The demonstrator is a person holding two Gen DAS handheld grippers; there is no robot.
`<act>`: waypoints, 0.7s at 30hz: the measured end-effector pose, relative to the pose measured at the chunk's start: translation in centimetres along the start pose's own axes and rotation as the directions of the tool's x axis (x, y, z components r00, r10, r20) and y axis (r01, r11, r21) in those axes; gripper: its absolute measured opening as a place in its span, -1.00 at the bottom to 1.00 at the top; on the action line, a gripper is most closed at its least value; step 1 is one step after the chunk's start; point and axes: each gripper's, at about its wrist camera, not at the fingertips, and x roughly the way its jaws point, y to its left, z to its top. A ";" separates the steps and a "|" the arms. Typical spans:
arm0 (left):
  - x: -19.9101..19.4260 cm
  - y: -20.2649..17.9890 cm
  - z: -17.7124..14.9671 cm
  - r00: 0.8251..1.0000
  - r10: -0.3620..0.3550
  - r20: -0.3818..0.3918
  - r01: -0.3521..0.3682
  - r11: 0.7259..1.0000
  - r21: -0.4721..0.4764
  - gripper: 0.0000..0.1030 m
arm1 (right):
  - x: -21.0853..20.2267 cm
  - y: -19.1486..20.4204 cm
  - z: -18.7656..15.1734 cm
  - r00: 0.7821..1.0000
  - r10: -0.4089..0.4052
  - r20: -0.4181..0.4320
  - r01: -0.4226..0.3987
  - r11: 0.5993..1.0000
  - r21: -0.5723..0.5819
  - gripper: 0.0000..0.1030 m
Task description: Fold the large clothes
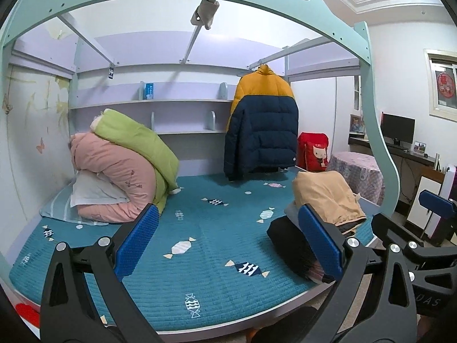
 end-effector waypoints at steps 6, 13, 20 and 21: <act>0.2 0.0 0.0 1.000 0.001 0.001 -0.001 1.000 0.003 0.91 | 0.0 -0.2 0.0 1.000 0.001 0.000 -0.001 1.000 0.003 0.85; 0.2 -0.2 0.1 1.000 0.000 0.002 0.000 1.000 0.004 0.90 | 0.1 -0.3 0.0 1.000 0.003 0.000 -0.003 1.000 0.004 0.85; 0.2 -0.1 0.1 1.000 0.001 0.002 -0.001 1.000 0.005 0.90 | 0.1 -0.4 0.0 1.000 0.004 0.001 -0.004 1.000 0.006 0.85; 0.2 -0.2 0.1 1.000 0.001 0.002 -0.001 1.000 0.006 0.90 | 0.0 -0.4 0.0 1.000 0.003 0.001 -0.003 1.000 0.008 0.85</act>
